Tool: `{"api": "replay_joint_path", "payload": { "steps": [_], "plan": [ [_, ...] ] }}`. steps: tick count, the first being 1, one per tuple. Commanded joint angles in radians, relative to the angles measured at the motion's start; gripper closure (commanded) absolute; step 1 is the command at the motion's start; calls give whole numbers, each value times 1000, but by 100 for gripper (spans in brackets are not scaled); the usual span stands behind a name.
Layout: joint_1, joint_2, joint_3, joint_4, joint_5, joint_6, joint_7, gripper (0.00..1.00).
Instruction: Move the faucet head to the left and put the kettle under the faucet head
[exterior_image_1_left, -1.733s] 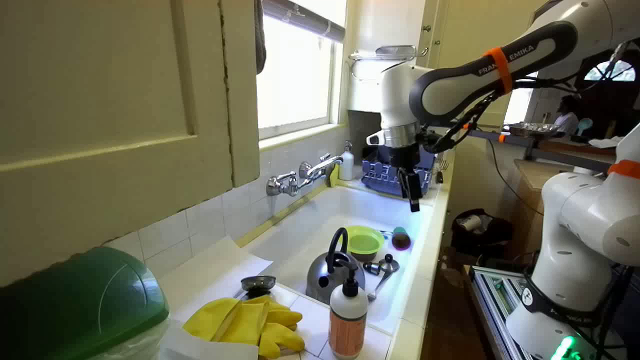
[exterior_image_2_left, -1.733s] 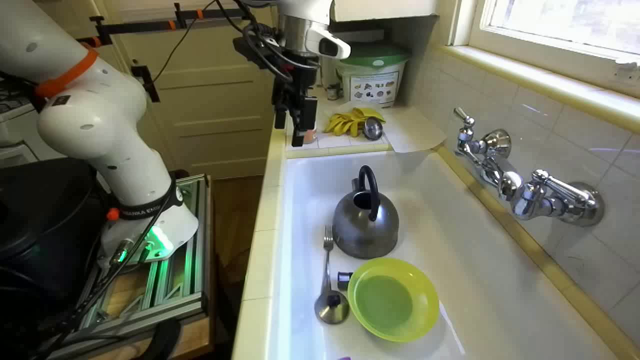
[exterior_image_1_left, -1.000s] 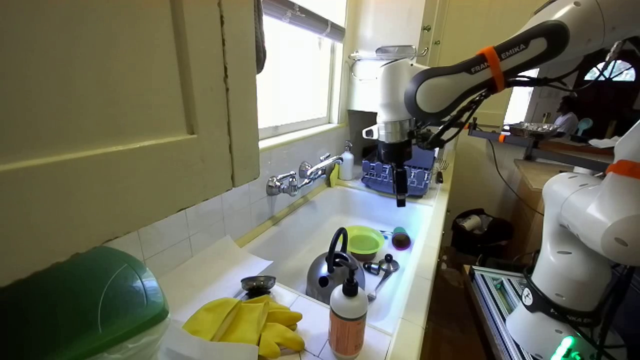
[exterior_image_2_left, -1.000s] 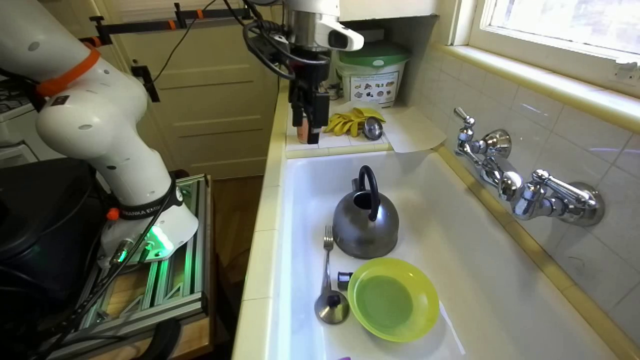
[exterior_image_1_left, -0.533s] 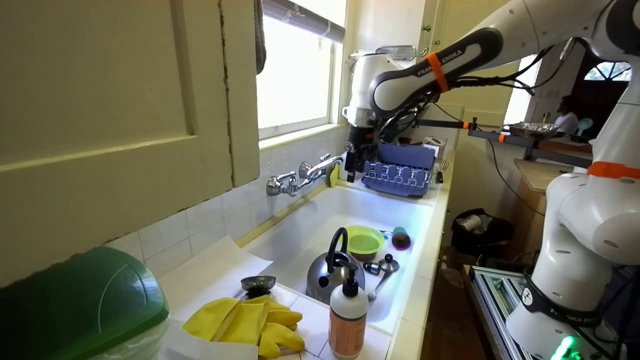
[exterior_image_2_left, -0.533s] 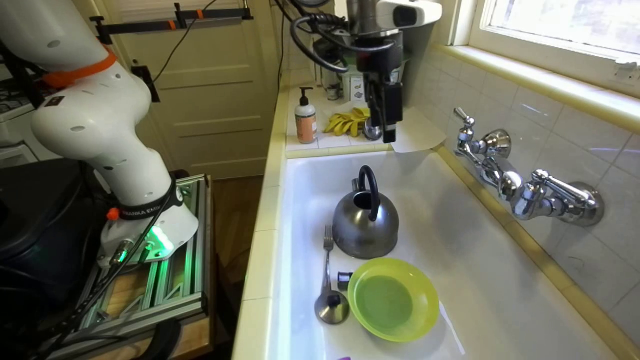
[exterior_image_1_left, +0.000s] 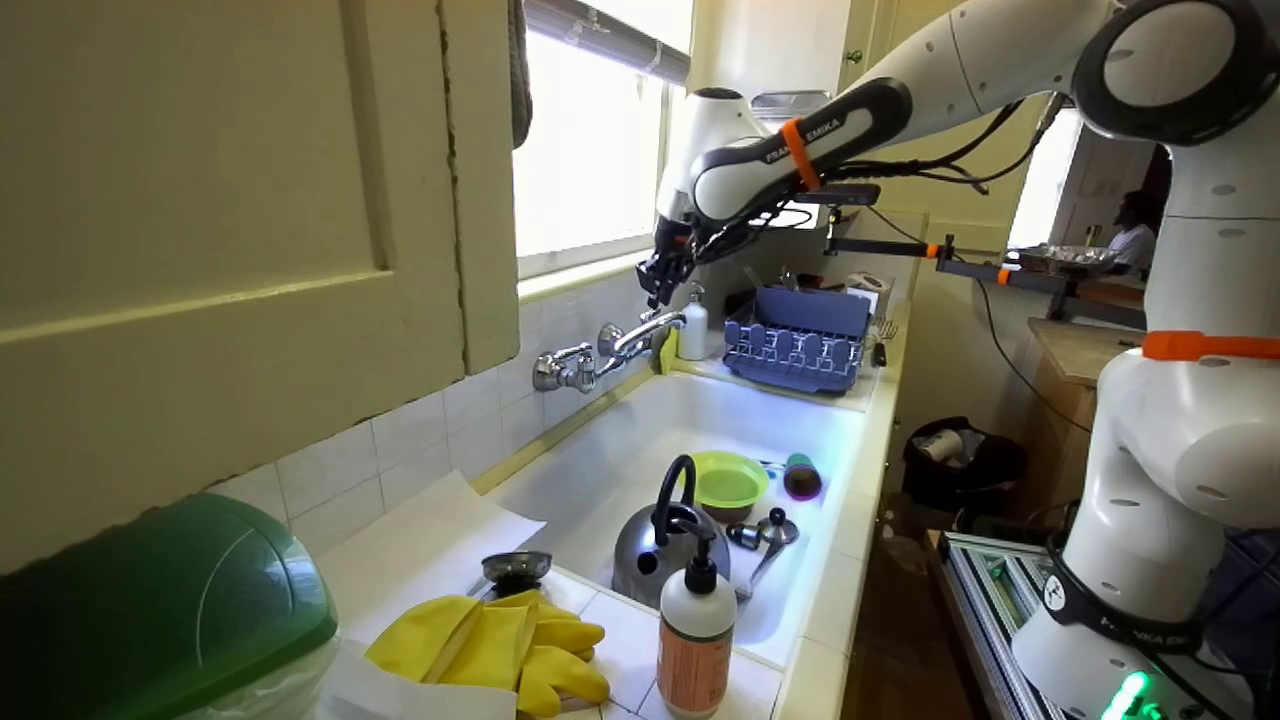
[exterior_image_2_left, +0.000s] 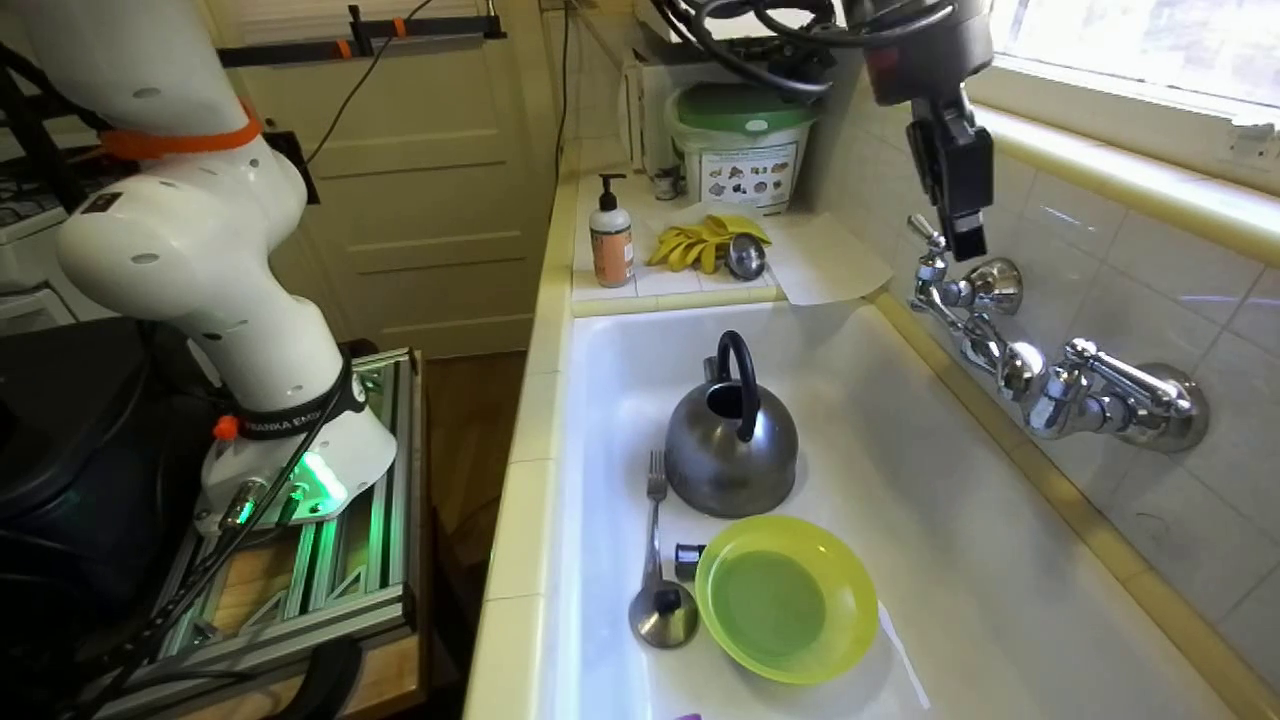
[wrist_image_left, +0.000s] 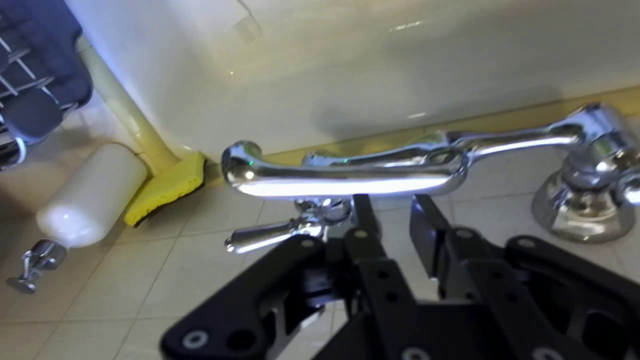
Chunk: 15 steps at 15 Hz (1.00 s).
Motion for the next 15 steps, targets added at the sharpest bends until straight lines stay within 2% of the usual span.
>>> {"api": "replay_joint_path", "payload": {
  "steps": [1, 4, 8, 15],
  "plan": [
    [-4, 91, -45, 91, -112, 53, 188, 100],
    [1, 134, -92, 118, -183, 51, 295, 100],
    [11, 176, -129, 125, -214, 28, 353, 100],
    [7, 186, -118, 112, -148, -10, 303, 100]
  ]
}}
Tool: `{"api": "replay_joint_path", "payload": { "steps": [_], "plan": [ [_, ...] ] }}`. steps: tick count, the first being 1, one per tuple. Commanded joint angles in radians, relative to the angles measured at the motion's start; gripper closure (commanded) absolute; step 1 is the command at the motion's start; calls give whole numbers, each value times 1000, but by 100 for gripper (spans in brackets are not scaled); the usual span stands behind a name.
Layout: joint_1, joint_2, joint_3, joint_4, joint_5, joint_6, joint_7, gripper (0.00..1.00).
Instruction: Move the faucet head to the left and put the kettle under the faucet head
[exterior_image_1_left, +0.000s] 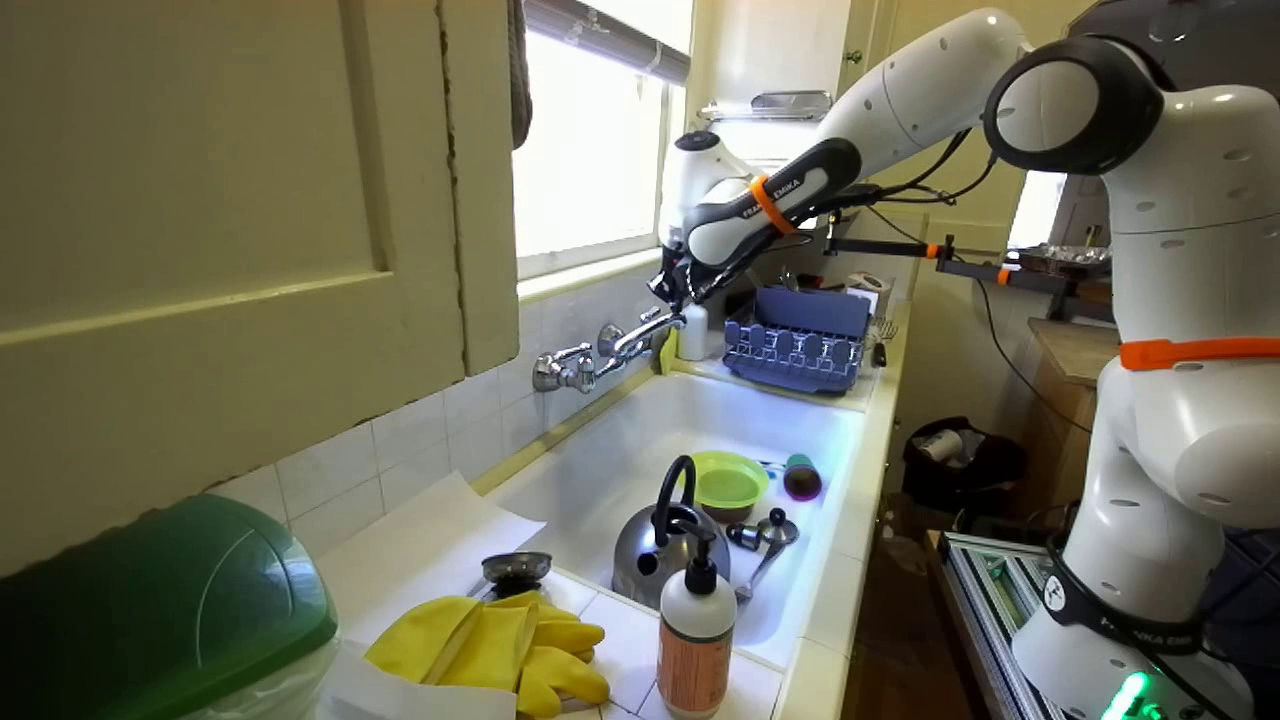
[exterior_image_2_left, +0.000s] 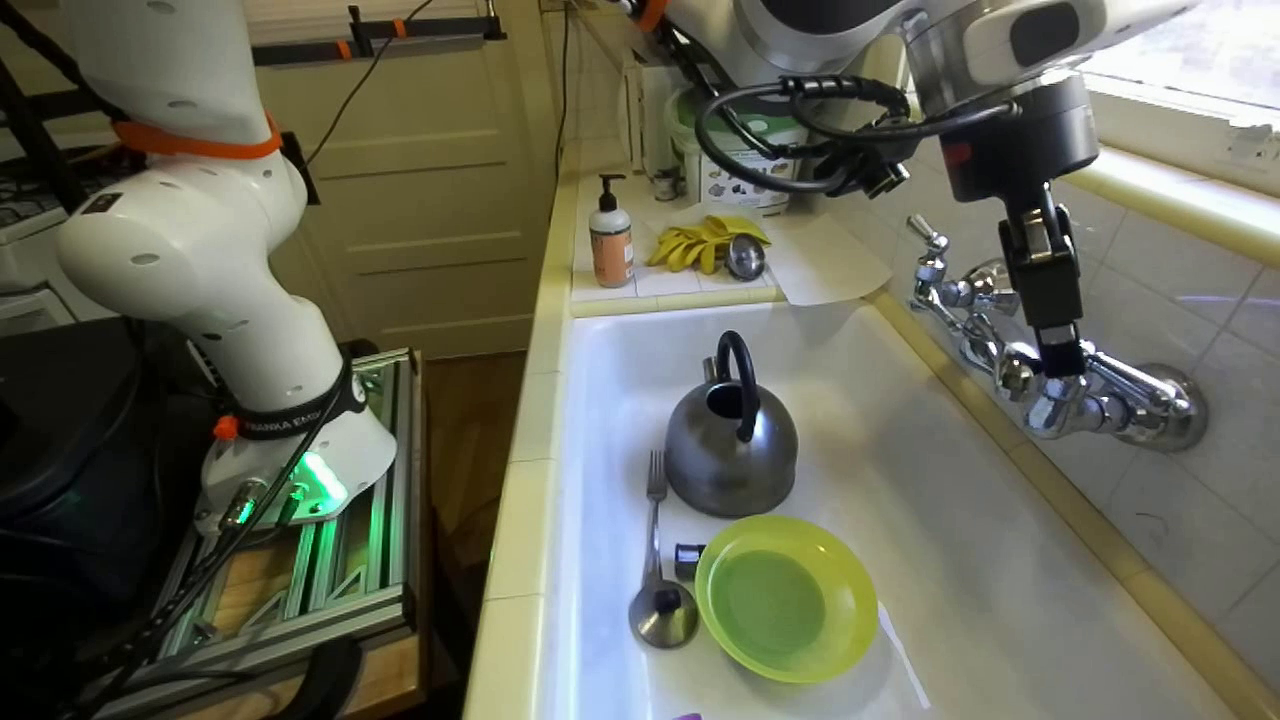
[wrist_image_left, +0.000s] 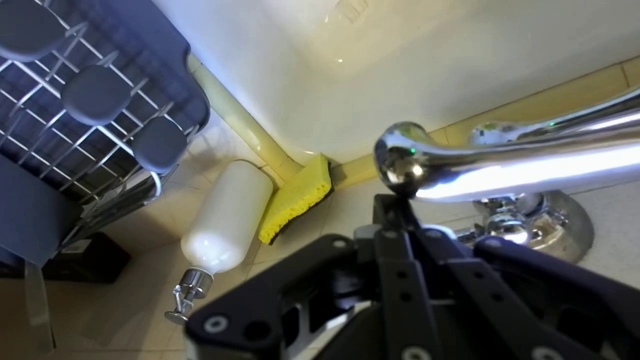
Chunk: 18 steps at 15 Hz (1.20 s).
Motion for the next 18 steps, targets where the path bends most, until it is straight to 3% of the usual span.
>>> {"api": "replay_joint_path", "payload": {
  "steps": [1, 7, 18],
  "plan": [
    [4, -5, 15, -11, 64, -56, -44, 100],
    [-10, -60, 57, -39, 240, -186, -224, 100],
    [-3, -141, 123, -92, 387, -384, -397, 100]
  ]
}}
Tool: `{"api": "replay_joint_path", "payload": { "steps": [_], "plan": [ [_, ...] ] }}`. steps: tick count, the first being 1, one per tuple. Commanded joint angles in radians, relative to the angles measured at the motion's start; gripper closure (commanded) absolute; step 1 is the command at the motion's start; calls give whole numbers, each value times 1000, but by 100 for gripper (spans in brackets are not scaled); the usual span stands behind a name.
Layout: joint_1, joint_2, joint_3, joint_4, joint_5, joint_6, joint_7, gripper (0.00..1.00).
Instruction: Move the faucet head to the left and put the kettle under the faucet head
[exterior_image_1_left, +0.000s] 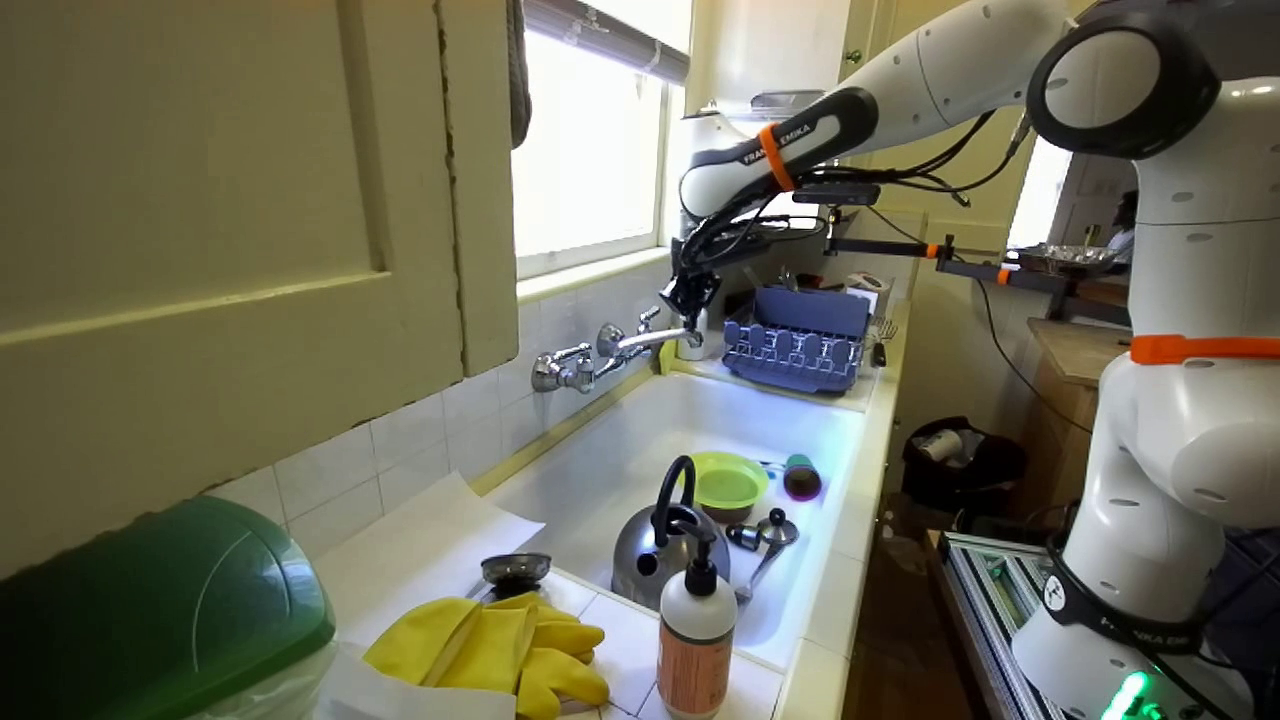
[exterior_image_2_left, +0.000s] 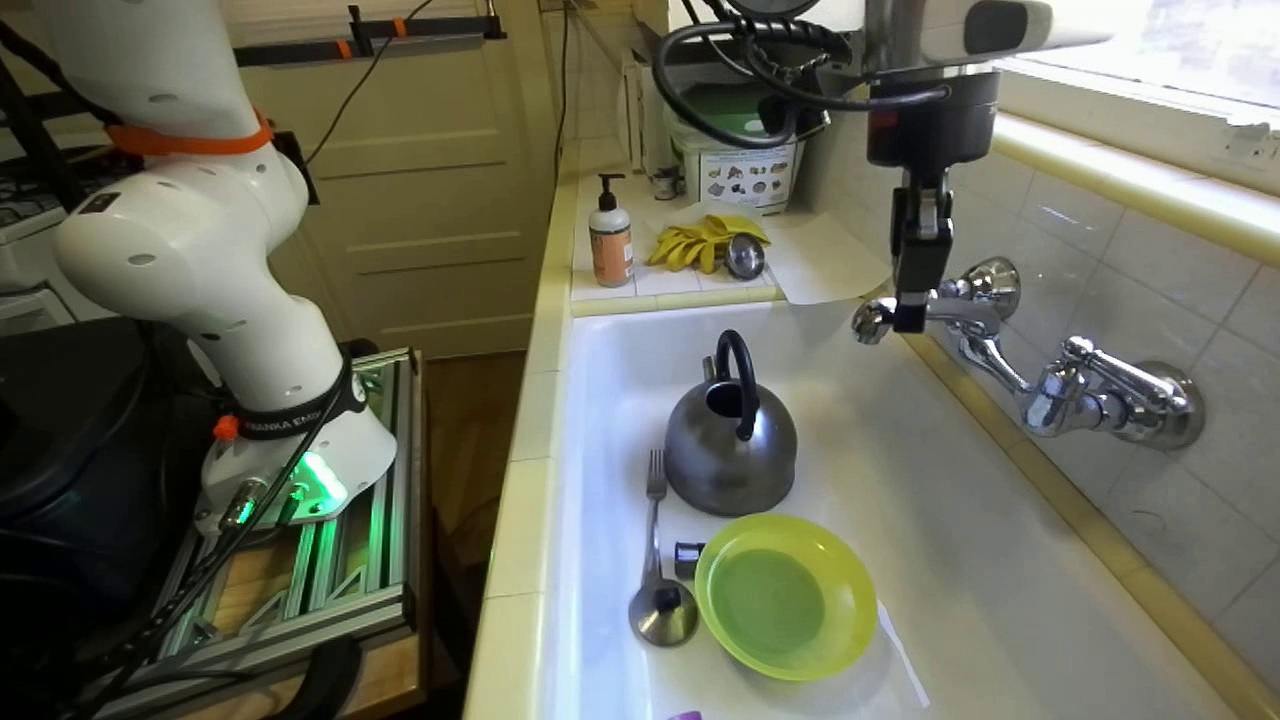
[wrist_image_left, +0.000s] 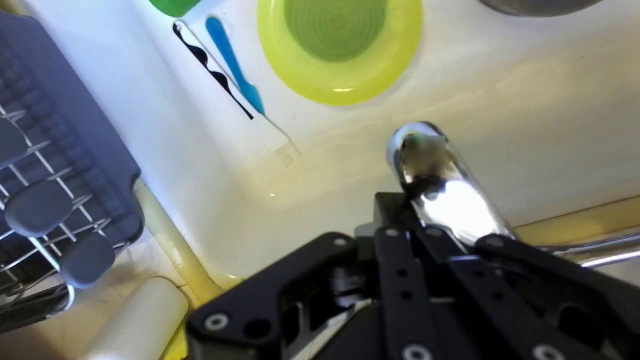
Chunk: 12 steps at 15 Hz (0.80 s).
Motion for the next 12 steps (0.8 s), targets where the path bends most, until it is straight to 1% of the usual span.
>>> {"api": "replay_joint_path", "payload": {
  "steps": [1, 4, 5, 6, 12],
  "plan": [
    [14, -49, 52, -74, 118, -71, -57, 100],
    [18, -54, 66, -80, 142, -81, -74, 100],
    [21, -51, 65, -78, 120, -84, -50, 100],
    [15, -51, 72, -67, 165, -117, -84, 100],
    [18, -44, 86, -78, 216, -93, -86, 100]
  ]
}}
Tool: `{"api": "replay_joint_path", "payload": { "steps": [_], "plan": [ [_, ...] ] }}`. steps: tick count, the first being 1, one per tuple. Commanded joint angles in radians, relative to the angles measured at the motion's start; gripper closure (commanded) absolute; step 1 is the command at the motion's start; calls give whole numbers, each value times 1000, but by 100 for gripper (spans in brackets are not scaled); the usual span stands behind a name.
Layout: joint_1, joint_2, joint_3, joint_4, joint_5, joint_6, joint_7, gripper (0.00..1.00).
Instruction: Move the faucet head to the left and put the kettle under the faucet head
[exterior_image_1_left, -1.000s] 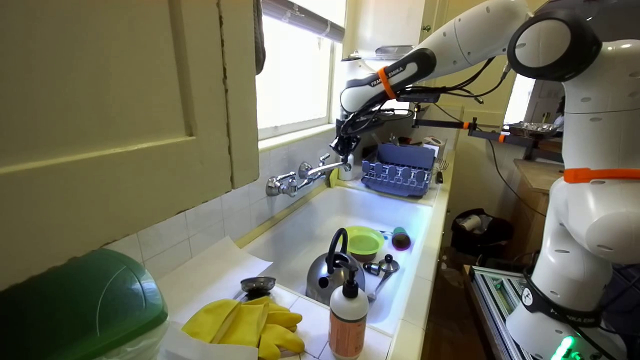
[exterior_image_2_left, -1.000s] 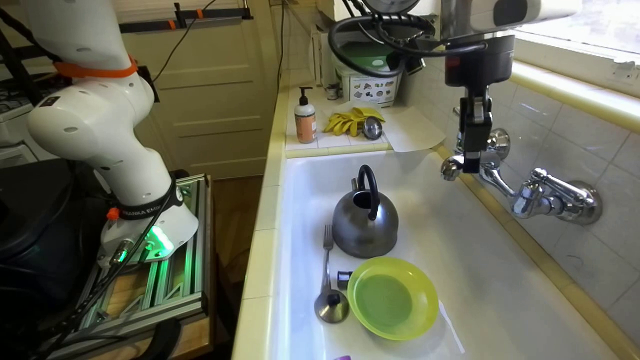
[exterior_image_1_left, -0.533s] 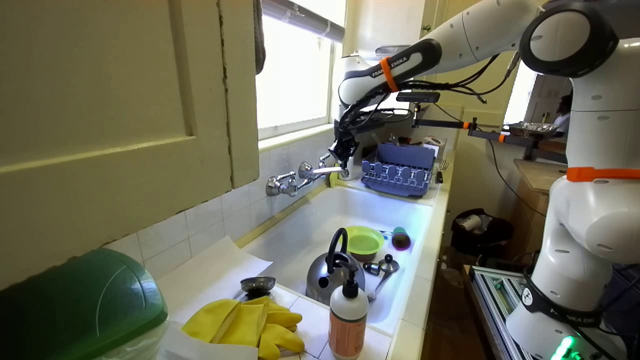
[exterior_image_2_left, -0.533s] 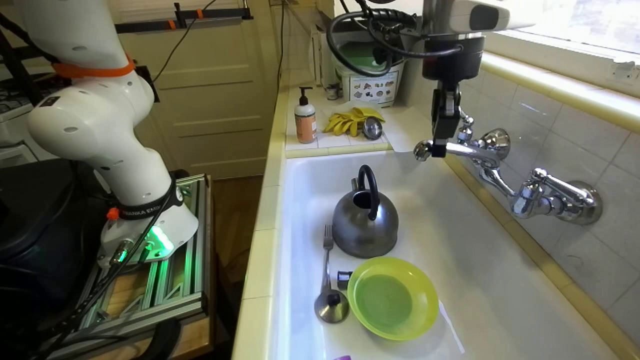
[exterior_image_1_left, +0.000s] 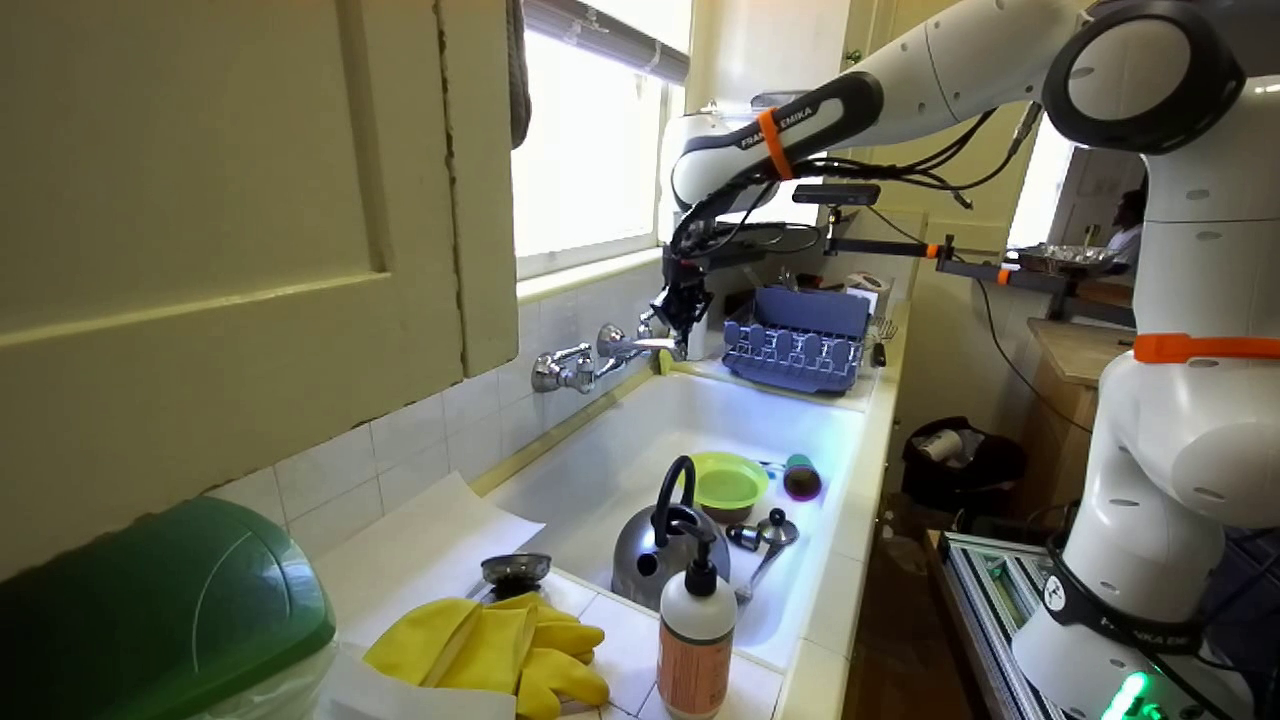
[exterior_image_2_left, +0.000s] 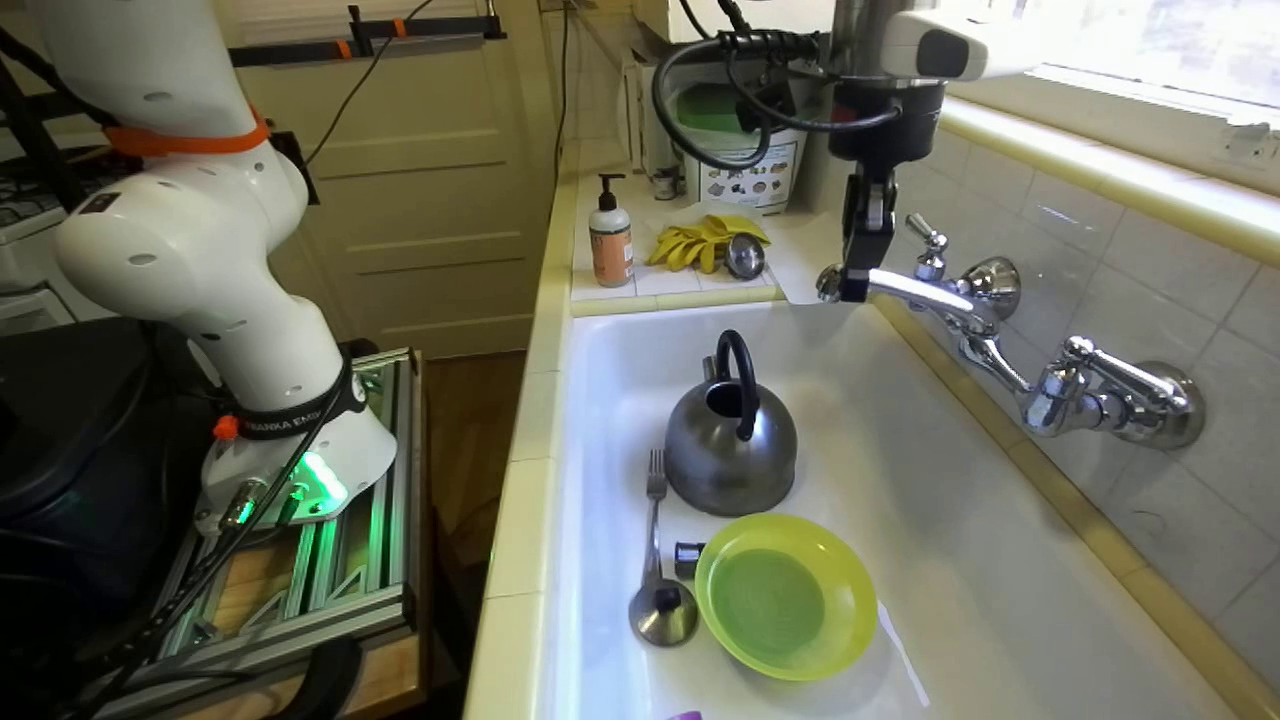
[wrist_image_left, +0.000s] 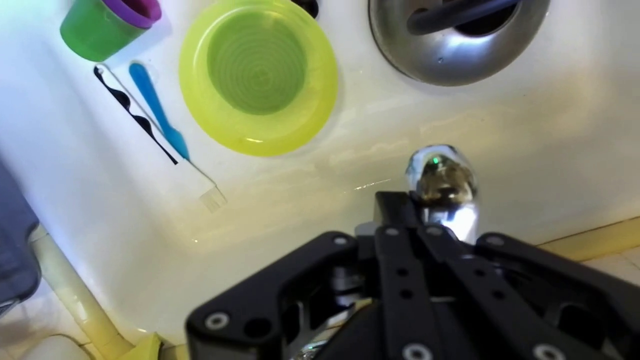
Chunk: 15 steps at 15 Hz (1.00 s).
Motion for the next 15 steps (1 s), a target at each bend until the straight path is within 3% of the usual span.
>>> {"api": "replay_joint_path", "payload": {
  "steps": [1, 11, 15],
  "plan": [
    [17, -18, 28, -52, 87, -13, -19, 100],
    [20, -17, 46, -73, 176, 31, -43, 100],
    [48, -77, 36, -119, -2, -21, 20, 100]
  ]
}}
